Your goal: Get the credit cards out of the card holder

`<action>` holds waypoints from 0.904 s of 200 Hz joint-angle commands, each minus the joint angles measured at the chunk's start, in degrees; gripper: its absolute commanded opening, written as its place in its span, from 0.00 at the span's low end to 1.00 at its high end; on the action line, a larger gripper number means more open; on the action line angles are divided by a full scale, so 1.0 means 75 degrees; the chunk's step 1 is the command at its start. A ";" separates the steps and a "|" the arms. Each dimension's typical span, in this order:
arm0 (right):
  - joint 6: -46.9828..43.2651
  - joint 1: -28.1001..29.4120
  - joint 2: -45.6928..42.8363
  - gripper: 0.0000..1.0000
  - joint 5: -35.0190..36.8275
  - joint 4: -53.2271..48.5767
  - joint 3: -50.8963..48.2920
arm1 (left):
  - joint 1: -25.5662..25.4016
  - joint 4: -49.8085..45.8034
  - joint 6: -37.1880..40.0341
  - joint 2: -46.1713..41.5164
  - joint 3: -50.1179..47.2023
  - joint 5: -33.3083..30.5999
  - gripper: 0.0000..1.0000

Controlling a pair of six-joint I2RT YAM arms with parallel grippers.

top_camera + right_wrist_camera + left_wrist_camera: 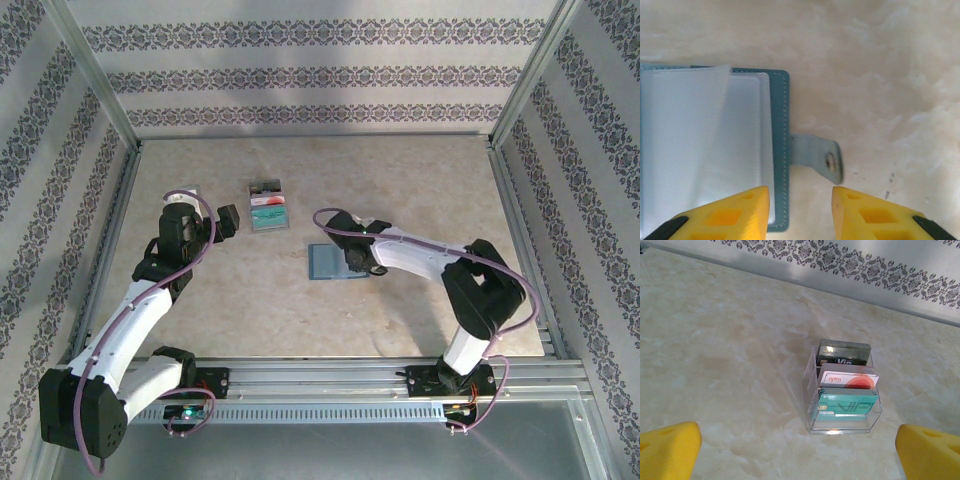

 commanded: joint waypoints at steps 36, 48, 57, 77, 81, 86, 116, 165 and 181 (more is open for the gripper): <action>0.0373 0.0589 -0.0932 0.39 -0.0030 -0.0416 0.0478 | 0.0097 0.0193 0.0113 0.0023 0.0187 -0.0024 1.00; 0.0336 0.0746 -0.0698 0.39 -0.0188 -0.0335 0.0682 | 0.0094 0.0234 0.0100 0.0068 0.0186 -0.0020 1.00; 0.0303 0.0835 -0.0422 0.39 -0.0325 -0.0290 0.0872 | 0.0091 0.0279 0.0098 0.0085 0.0188 -0.0012 0.99; 0.0153 0.1052 0.0328 0.39 -0.0453 -0.0245 0.1327 | 0.0094 0.0275 0.0098 0.0134 0.0207 0.0011 0.99; 0.0120 0.1080 0.0492 0.39 -0.0465 -0.0274 0.1474 | 0.0091 0.0279 0.0098 0.0140 0.0210 0.0011 1.00; 0.0082 0.1121 0.0698 0.39 -0.0491 -0.0319 0.1619 | 0.0091 0.0271 0.0098 0.0139 0.0205 0.0005 1.00; -0.0061 0.1237 0.1522 0.37 -0.0592 -0.0334 0.2130 | 0.0091 0.0249 0.0123 0.0139 0.0160 -0.0059 1.00; -0.0122 0.1224 0.2031 0.39 -0.0917 -0.0010 0.2243 | 0.0094 0.0336 0.0099 0.0215 0.0131 -0.0048 1.00; -0.0099 0.1218 0.2104 0.42 -0.1072 0.0076 0.2219 | 0.0098 0.0320 0.0098 0.0236 0.0128 -0.0036 1.00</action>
